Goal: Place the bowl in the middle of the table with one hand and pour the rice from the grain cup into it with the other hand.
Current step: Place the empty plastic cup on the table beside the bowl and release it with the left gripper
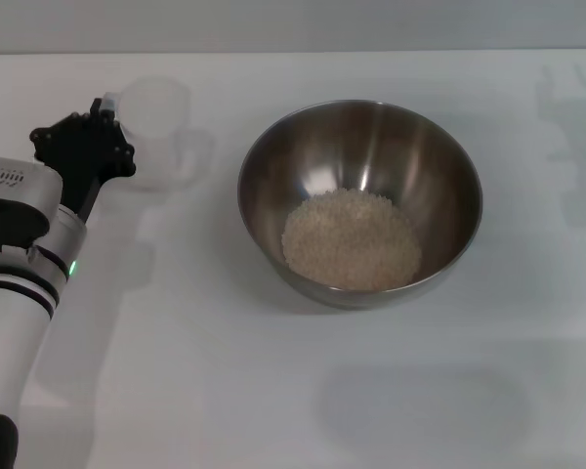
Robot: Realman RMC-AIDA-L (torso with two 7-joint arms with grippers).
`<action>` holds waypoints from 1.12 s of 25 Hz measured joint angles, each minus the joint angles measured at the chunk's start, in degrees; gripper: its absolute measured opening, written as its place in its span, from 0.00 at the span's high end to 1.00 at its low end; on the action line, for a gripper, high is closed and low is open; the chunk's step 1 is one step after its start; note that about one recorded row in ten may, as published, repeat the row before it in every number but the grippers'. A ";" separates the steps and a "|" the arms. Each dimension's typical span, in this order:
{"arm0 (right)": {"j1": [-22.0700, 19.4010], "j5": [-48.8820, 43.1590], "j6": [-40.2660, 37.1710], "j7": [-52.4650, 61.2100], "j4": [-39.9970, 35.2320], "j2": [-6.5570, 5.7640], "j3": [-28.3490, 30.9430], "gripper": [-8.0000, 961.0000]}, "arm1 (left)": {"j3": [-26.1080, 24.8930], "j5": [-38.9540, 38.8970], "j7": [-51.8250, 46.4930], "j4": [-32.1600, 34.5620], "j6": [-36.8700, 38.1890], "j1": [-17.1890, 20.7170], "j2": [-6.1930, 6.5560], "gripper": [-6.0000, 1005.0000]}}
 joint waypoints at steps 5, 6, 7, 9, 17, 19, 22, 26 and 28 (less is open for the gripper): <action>-0.06 0.00 0.07 0.00 0.03 -0.02 0.02 0.57 | -0.06 -0.94 -0.21 0.68 -3.03 -0.67 0.00 0.94; -0.08 0.00 0.07 0.00 0.03 -0.02 0.03 0.57 | -0.20 -0.98 -0.38 0.73 -3.51 -0.73 0.00 0.94; -0.11 0.01 0.08 0.00 0.03 -0.02 0.03 0.57 | -0.36 -1.05 -0.69 0.82 -4.01 -0.76 0.00 0.94; -0.14 0.01 0.07 0.00 0.03 -0.03 0.03 0.57 | -0.61 -1.08 -2.04 1.16 -4.89 -0.87 0.03 0.94; -0.33 0.01 0.07 0.00 0.02 -0.08 0.04 0.57 | -0.33 -0.92 -6.76 3.25 -5.65 -1.43 0.18 0.94; -0.39 0.01 0.06 0.00 0.02 -0.12 0.03 0.57 | -0.28 -0.71 -7.60 3.29 -5.69 -1.40 0.23 0.94; -0.42 0.01 0.06 0.00 0.02 -0.12 0.03 0.57 | -0.20 -0.60 -9.09 3.32 -5.71 -1.16 0.32 0.94; -0.41 0.01 0.03 0.00 0.02 -0.12 0.04 0.57 | -0.17 -0.59 -10.44 3.33 -5.73 -0.80 0.40 0.93; -0.41 0.01 0.02 0.00 0.03 -0.12 0.04 0.57 | -0.16 -0.59 -10.57 3.02 -5.73 -0.10 0.47 0.77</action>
